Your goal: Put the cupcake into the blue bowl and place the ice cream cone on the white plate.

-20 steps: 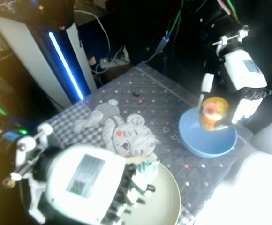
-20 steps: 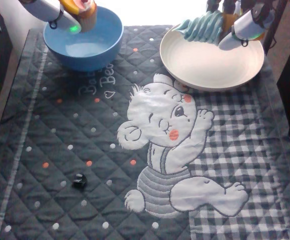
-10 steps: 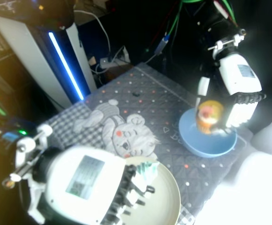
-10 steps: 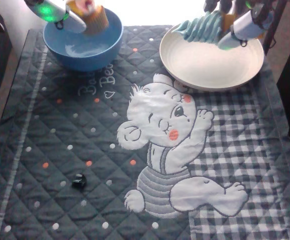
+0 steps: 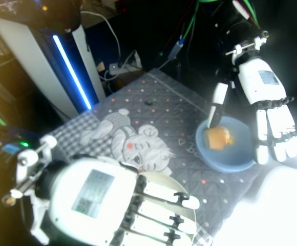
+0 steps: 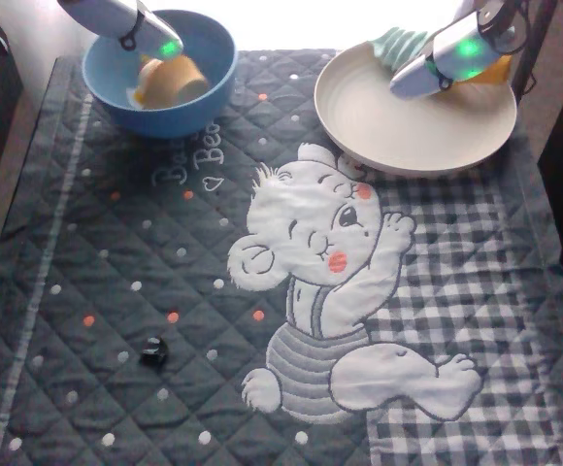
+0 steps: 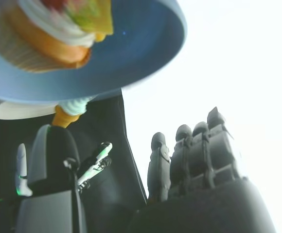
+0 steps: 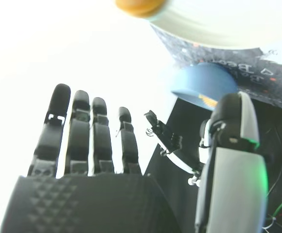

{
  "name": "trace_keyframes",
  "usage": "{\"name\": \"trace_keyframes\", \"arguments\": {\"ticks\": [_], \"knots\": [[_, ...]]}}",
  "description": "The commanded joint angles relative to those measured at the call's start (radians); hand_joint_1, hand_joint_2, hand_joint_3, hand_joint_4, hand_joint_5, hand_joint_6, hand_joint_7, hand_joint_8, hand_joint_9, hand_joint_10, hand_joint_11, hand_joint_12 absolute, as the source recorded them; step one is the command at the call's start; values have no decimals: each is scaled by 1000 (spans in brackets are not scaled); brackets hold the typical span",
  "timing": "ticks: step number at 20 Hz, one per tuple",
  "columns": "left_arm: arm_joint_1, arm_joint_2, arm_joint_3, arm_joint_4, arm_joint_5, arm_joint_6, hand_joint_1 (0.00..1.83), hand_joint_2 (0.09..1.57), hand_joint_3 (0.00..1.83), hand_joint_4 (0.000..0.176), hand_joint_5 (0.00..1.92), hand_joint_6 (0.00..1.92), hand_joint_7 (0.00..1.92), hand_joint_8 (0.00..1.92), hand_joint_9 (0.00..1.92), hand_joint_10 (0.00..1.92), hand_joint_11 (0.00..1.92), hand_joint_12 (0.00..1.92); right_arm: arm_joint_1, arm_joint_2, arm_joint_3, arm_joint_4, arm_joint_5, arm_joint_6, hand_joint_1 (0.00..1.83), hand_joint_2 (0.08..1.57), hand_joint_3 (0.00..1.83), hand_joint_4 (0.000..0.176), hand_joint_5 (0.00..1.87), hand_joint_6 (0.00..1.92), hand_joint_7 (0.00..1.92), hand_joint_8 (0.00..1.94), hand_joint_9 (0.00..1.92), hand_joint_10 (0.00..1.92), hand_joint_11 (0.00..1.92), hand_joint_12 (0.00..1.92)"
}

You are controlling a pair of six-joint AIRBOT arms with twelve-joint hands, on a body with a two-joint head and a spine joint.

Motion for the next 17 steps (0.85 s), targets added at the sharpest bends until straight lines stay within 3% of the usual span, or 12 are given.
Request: {"name": "trace_keyframes", "arguments": {"ticks": [1,3,4,6,7,8,11,12,13,16,17], "knots": [[-15,1,-2,-12,-53,-6,971,897,0,100,248,9,155,13,84,18,44,24,17,0,0,13,110,0,713,798,0,125,136,1,148,0,197,0,0,1047],[-15,2,-3,-12,-54,-6,971,905,0,102,242,4,165,12,118,24,64,35,17,1,0,13,110,0,714,783,0,125,151,2,173,4,223,8,0,1062],[-14,3,-3,-11,-54,-6,978,903,0,104,245,4,171,11,133,25,73,42,17,1,0,12,110,0,723,782,0,116,159,2,183,3,238,9,0,1088],[-14,4,-4,-11,-55,-6,979,904,1,109,252,0,187,0,170,2,119,93,17,1,-1,12,110,0,739,786,1,120,162,2,183,1,230,4,0,1097],[-14,5,-4,-11,-55,-6,995,901,0,128,252,0,192,2,186,7,162,118,17,1,-2,12,110,0,746,792,3,125,154,0,174,0,219,0,0,1101],[-13,6,-4,-11,-55,-6,1008,897,0,127,251,0,192,2,192,8,171,129,17,1,-3,12,110,0,747,793,1,128,149,0,169,1,212,1,0,1121],[-12,14,-7,-21,-63,-7,967,890,1,148,214,0,193,0,286,0,143,530,17,4,-7,12,117,0,782,786,0,144,144,0,154,0,158,0,0,1026],[-12,22,-10,-29,-72,-7,972,898,0,132,206,0,199,0,288,0,112,592,17,12,-15,13,131,0,757,788,1,136,134,0,161,3,163,4,0,1020],[-10,32,-14,-55,-96,-3,939,917,5,131,170,0,181,0,264,0,93,601,17,22,-27,13,151,0,738,783,0,141,132,0,187,13,195,17,0,1020],[4,95,-51,-207,-194,59,957,898,0,136,168,2,182,1,225,0,70,590,17,60,-81,17,232,0,722,789,1,136,93,0,120,0,171,2,0,945],[3,119,-72,-233,-210,85,925,872,0,144,133,0,140,0,185,0,44,582,17,73,-98,19,257,0,678,759,0,145,94,0,154,4,163,0,0,912]]}}
